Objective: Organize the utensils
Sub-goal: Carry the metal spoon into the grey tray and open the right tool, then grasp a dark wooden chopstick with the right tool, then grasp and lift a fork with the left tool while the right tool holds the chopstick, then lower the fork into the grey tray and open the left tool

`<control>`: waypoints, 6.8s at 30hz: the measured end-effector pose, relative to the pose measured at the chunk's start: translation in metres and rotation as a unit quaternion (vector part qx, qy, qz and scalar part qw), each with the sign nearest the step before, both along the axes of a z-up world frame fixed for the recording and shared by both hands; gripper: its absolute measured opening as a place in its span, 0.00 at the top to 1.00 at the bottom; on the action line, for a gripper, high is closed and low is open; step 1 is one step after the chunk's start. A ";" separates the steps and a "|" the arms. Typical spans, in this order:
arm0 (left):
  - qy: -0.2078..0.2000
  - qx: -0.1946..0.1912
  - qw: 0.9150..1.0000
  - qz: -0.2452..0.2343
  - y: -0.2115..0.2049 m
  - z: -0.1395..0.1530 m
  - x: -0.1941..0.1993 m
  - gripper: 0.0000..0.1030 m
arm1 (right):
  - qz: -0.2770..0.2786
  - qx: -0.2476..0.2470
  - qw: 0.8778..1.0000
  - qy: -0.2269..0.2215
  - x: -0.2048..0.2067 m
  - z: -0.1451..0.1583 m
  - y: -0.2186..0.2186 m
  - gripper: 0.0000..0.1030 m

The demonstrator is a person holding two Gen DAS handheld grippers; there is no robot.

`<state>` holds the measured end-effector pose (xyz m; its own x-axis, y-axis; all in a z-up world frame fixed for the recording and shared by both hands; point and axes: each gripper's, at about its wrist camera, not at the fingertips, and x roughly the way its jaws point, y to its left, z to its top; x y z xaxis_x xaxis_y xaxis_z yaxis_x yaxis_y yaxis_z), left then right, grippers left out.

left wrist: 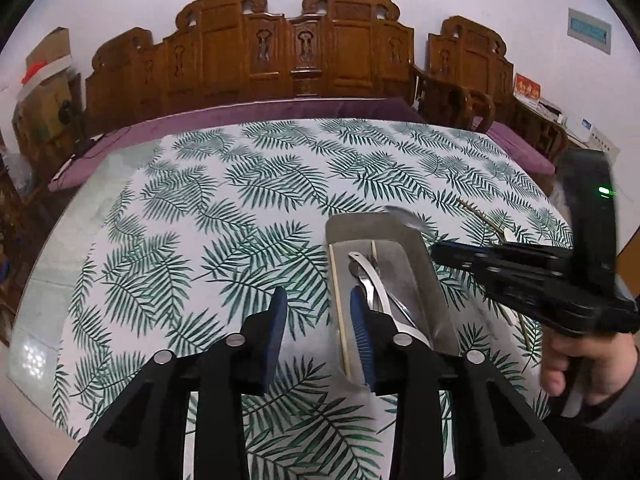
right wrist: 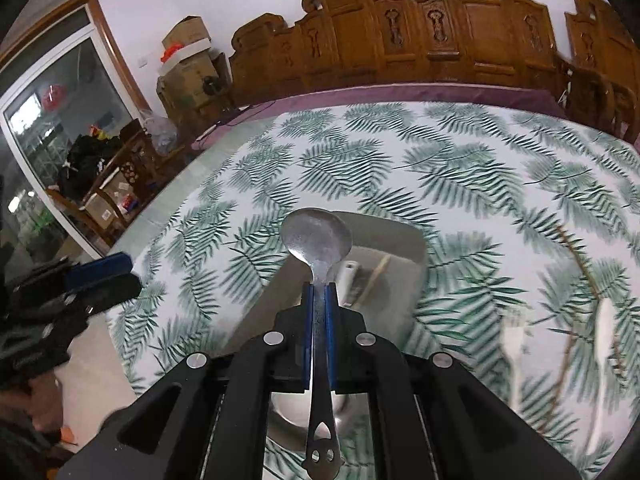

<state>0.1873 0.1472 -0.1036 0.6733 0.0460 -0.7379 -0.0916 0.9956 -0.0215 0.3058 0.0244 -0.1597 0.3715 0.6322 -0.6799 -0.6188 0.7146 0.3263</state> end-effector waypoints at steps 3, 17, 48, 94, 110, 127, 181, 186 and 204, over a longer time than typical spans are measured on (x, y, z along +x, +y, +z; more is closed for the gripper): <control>-0.003 0.000 1.000 0.004 0.008 0.002 -0.006 0.68 | -0.006 -0.009 1.000 0.012 0.002 -0.009 0.019 0.93; 0.002 -0.003 1.000 0.012 0.025 -0.002 -0.020 0.68 | -0.057 -0.076 0.994 0.059 0.017 -0.058 0.056 0.93; -0.027 -0.010 0.999 -0.034 -0.069 0.013 -0.033 0.35 | -0.042 -0.056 0.995 -0.076 -0.051 0.029 -0.109 0.90; 0.008 -0.002 0.994 -0.111 -0.183 -0.048 0.022 0.21 | -0.103 -0.147 0.984 0.010 -0.016 -0.083 -0.211 0.94; 0.082 -0.013 0.988 -0.129 -0.216 -0.107 0.108 0.64 | -0.114 -0.099 0.989 0.003 -0.005 -0.054 -0.243 0.94; 0.138 -0.008 0.986 -0.098 -0.224 -0.136 0.148 0.85 | -0.114 -0.076 0.990 0.015 -0.003 -0.049 -0.250 0.94; 0.120 -0.060 0.988 -0.071 -0.070 -0.095 0.122 0.95 | -0.063 -0.074 0.995 0.035 -0.007 -0.013 -0.150 0.94; 0.127 -0.049 0.988 -0.071 -0.075 -0.103 0.130 0.93 | -0.063 -0.074 0.995 0.035 -0.006 -0.013 -0.146 0.94; 0.061 -0.043 0.996 -0.038 -0.017 -0.039 0.053 0.65 | -0.019 -0.038 0.998 0.036 -0.020 0.002 -0.069 0.94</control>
<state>0.2399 0.1300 -0.1424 0.5768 -0.0690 -0.8140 -0.0234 0.9946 -0.1009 0.2862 -0.0442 -0.1580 0.3427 0.5633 -0.7518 -0.5671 0.7621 0.3125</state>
